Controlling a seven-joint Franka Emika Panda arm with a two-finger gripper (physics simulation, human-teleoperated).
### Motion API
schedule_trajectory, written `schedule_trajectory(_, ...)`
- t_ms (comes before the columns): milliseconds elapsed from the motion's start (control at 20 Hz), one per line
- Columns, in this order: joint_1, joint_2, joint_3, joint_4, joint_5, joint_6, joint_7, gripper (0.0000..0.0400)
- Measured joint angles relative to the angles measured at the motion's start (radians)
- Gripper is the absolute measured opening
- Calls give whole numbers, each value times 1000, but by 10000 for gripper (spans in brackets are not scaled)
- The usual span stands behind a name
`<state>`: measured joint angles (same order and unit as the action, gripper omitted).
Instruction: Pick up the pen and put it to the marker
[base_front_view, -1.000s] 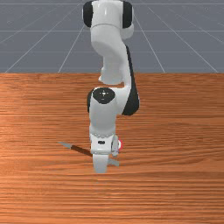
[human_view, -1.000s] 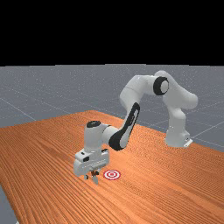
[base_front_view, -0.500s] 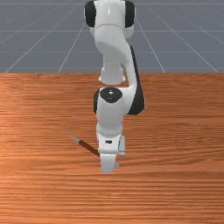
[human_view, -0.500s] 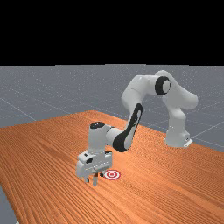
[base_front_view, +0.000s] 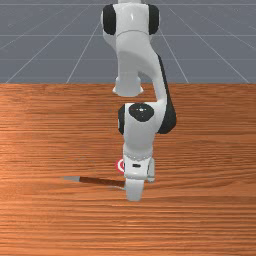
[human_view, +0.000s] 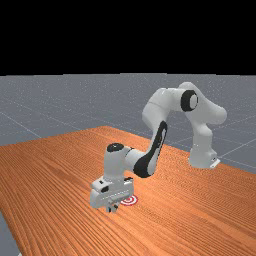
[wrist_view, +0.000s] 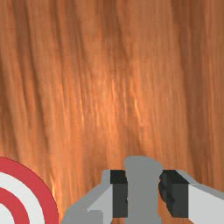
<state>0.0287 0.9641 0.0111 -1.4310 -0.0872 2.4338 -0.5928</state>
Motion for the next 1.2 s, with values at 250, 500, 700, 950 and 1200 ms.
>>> schedule_trajectory(250, 65, -134, -2, -264, -4, 128, 85, 102)
schedule_trajectory(500, 38, -198, 15, -397, -29, 203, 6, 207)
schedule_trajectory(700, 56, -203, -13, -403, -36, 199, 50, 369)
schedule_trajectory(950, 52, -214, -8, -407, -33, 195, 44, 397)
schedule_trajectory(1200, 41, -182, 3, -371, -36, 219, 15, 400)
